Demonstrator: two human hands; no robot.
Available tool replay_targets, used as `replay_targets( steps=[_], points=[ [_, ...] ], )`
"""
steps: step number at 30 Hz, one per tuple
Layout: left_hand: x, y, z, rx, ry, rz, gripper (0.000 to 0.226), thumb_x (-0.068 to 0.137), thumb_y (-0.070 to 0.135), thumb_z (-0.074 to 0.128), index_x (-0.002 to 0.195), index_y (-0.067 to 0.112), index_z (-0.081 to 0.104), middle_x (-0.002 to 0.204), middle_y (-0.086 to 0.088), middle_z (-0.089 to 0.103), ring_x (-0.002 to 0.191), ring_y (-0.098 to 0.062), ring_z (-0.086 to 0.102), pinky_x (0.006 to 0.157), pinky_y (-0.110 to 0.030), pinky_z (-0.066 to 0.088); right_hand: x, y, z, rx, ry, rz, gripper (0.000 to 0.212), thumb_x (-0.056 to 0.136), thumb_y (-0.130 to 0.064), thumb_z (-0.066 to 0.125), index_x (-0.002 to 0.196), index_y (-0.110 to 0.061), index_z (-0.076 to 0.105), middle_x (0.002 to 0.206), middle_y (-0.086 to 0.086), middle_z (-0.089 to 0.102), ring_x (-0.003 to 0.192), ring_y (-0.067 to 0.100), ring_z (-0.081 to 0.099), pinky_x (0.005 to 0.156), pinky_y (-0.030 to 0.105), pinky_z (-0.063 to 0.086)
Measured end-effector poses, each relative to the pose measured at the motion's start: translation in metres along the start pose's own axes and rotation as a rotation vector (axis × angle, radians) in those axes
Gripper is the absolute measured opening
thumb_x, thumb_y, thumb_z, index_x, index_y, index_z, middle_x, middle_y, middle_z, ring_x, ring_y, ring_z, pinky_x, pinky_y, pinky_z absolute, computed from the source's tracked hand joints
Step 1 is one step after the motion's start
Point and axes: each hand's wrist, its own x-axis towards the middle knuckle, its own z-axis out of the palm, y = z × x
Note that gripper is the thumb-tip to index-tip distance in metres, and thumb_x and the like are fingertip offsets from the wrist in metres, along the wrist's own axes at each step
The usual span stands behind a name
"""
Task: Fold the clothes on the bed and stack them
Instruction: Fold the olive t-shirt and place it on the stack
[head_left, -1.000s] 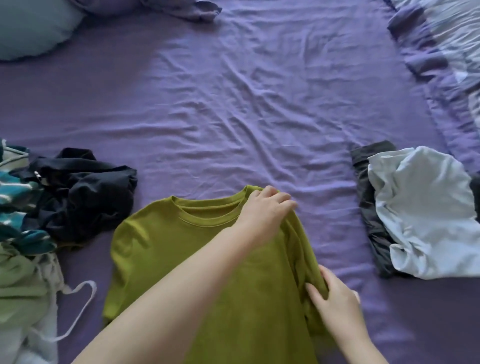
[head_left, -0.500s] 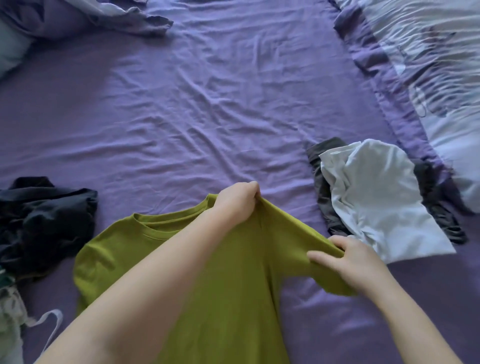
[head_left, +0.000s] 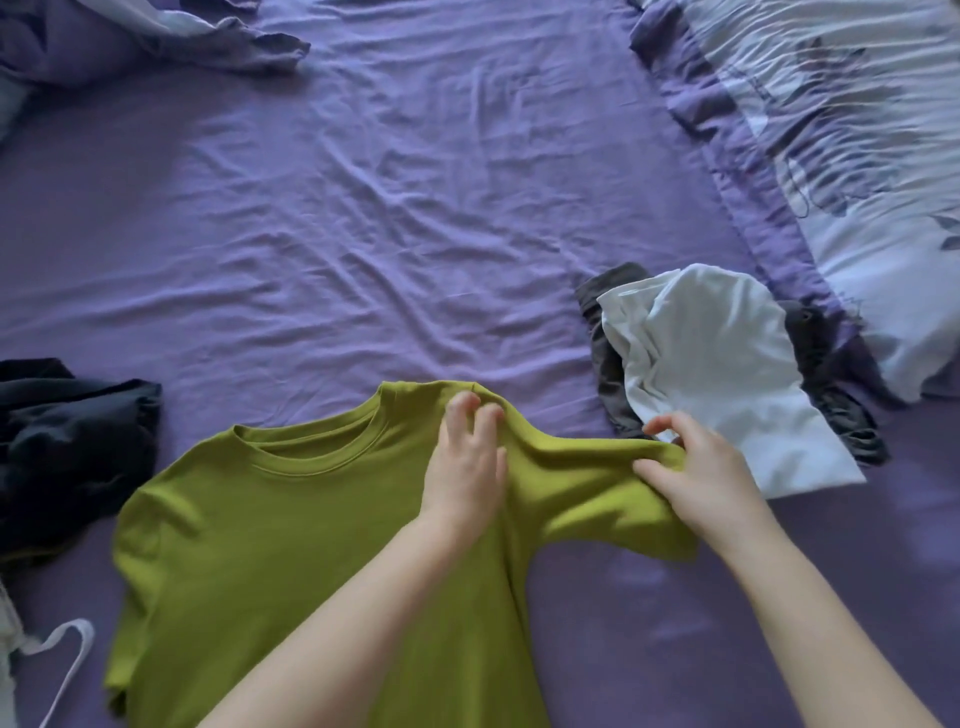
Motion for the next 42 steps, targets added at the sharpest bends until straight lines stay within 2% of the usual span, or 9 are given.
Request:
replay_targets(
  steps=[3, 7, 11, 15, 19, 23, 30, 38, 42],
  points=[
    [-0.026, -0.004, 0.021, 0.235, 0.001, 0.237, 0.051, 0.071, 0.034, 0.08, 0.114, 0.01, 0.066, 0.126, -0.016, 0.058, 0.125, -0.035, 0.051, 0.101, -0.054, 0.043, -0.005, -0.001, 0.007, -0.142, 0.051, -0.01, 0.042, 0.082, -0.015, 0.07, 0.12, -0.017, 0.052, 0.105, 0.005, 0.046, 0.094, 0.031, 0.054, 0.071, 0.033, 0.037],
    [-0.023, -0.015, 0.035, 0.487, -0.282, 0.156, 0.095, 0.077, 0.083, 0.028, 0.152, 0.029, 0.005, 0.16, -0.012, -0.008, 0.146, -0.03, -0.016, 0.111, -0.061, -0.014, -0.012, -0.002, 0.011, -0.476, 0.093, -0.068, 0.05, 0.083, -0.024, 0.068, 0.128, -0.018, 0.046, 0.123, 0.006, 0.041, 0.098, 0.032, 0.056, 0.065, 0.039, 0.045],
    [-0.005, -0.012, 0.034, 0.551, -0.354, 0.114, 0.112, 0.065, 0.092, 0.03, 0.15, 0.032, -0.01, 0.158, -0.013, -0.018, 0.143, -0.033, -0.024, 0.105, -0.065, -0.021, -0.021, -0.005, 0.023, -0.73, 0.136, -0.181, 0.041, 0.069, -0.012, 0.078, 0.107, -0.009, 0.061, 0.135, 0.017, 0.047, 0.116, 0.038, 0.05, 0.073, 0.043, 0.049],
    [-0.01, -0.011, 0.023, 0.439, -0.341, 0.09, 0.106, 0.074, 0.081, 0.043, 0.152, 0.029, -0.007, 0.158, -0.01, -0.02, 0.144, -0.03, -0.024, 0.112, -0.059, -0.014, -0.036, -0.018, 0.063, -0.669, -0.023, -0.551, 0.038, 0.065, -0.007, 0.08, 0.101, -0.012, 0.069, 0.122, 0.016, 0.062, 0.119, 0.035, 0.055, 0.078, 0.044, 0.051],
    [-0.043, -0.041, 0.006, 0.297, -0.279, 0.017, 0.081, 0.09, 0.06, 0.043, 0.152, 0.03, 0.001, 0.159, -0.007, -0.016, 0.146, -0.025, -0.018, 0.117, -0.051, -0.006, -0.042, -0.025, 0.102, -0.673, -0.238, -0.421, 0.045, 0.097, -0.026, 0.044, 0.141, -0.03, 0.039, 0.154, 0.003, 0.027, 0.142, 0.022, 0.022, 0.104, 0.037, 0.035],
    [-0.082, -0.076, -0.01, 0.291, -0.267, -0.061, 0.068, 0.097, 0.043, 0.042, 0.153, 0.027, 0.007, 0.161, -0.008, -0.007, 0.147, -0.025, -0.01, 0.118, -0.047, -0.005, -0.053, -0.062, 0.128, -0.519, -0.141, -0.368, 0.043, 0.083, -0.013, 0.067, 0.125, -0.014, 0.06, 0.142, 0.02, 0.044, 0.133, 0.036, 0.038, 0.1, 0.048, 0.039],
    [-0.138, -0.147, -0.07, 0.129, 0.267, -0.29, 0.054, 0.076, -0.006, 0.066, 0.128, 0.005, 0.058, 0.132, -0.02, 0.054, 0.126, -0.038, 0.049, 0.103, -0.053, 0.042, -0.081, -0.141, 0.201, -0.548, -0.339, -0.624, 0.055, 0.094, -0.022, 0.044, 0.147, -0.025, 0.027, 0.157, 0.007, 0.015, 0.145, 0.021, 0.01, 0.112, 0.037, 0.022],
    [-0.163, -0.252, -0.127, -0.221, 0.29, -0.804, 0.064, 0.09, 0.014, 0.061, 0.147, 0.011, 0.031, 0.139, -0.012, 0.045, 0.126, -0.029, 0.043, 0.105, -0.036, 0.033, -0.106, -0.217, 0.265, -0.564, -0.436, -0.762, 0.056, 0.095, -0.02, 0.046, 0.147, -0.024, 0.026, 0.158, 0.006, 0.012, 0.145, 0.022, 0.008, 0.109, 0.037, 0.025],
    [-0.154, -0.27, -0.138, -0.467, 0.237, -0.811, 0.042, 0.082, 0.022, 0.072, 0.123, 0.014, 0.061, 0.102, -0.003, 0.066, 0.101, -0.024, 0.061, 0.084, -0.029, 0.044, -0.099, -0.259, 0.277, -0.457, -0.42, -0.898, 0.048, 0.099, -0.023, 0.041, 0.145, -0.025, 0.032, 0.157, -0.004, 0.02, 0.145, 0.017, 0.012, 0.108, 0.036, 0.033]
  ],
)
